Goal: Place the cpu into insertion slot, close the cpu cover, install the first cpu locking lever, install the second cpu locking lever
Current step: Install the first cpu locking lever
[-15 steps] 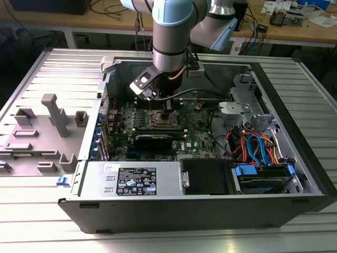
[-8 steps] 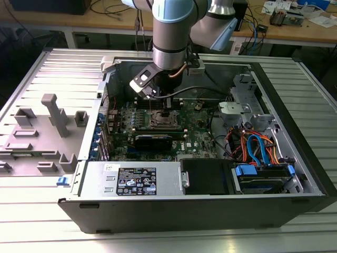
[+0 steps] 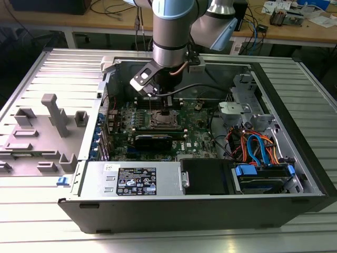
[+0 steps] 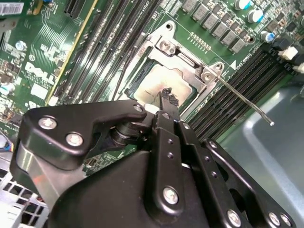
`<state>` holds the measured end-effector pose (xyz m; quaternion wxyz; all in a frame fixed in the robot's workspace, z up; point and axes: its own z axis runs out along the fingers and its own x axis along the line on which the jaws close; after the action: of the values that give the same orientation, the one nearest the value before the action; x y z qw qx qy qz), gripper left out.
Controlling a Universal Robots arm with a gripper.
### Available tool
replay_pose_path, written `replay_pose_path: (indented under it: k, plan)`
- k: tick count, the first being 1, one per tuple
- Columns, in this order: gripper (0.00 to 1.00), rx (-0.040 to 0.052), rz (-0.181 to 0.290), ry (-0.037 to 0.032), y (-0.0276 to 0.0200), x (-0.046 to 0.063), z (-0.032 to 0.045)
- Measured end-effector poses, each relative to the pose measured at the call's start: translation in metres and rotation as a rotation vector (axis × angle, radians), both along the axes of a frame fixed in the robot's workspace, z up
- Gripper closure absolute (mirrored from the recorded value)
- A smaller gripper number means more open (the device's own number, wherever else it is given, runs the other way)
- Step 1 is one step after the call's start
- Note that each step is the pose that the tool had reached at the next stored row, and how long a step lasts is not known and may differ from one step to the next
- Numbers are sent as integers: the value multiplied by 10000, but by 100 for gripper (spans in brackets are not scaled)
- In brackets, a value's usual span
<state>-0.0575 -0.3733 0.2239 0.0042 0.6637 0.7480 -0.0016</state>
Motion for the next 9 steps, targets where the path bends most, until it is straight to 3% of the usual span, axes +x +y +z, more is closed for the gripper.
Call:
replay_pose_path:
  k: [2,9]
  plan:
    - [89,0,276,0,0,0,2]
    - [89,2,401,-1,0,-1,45]
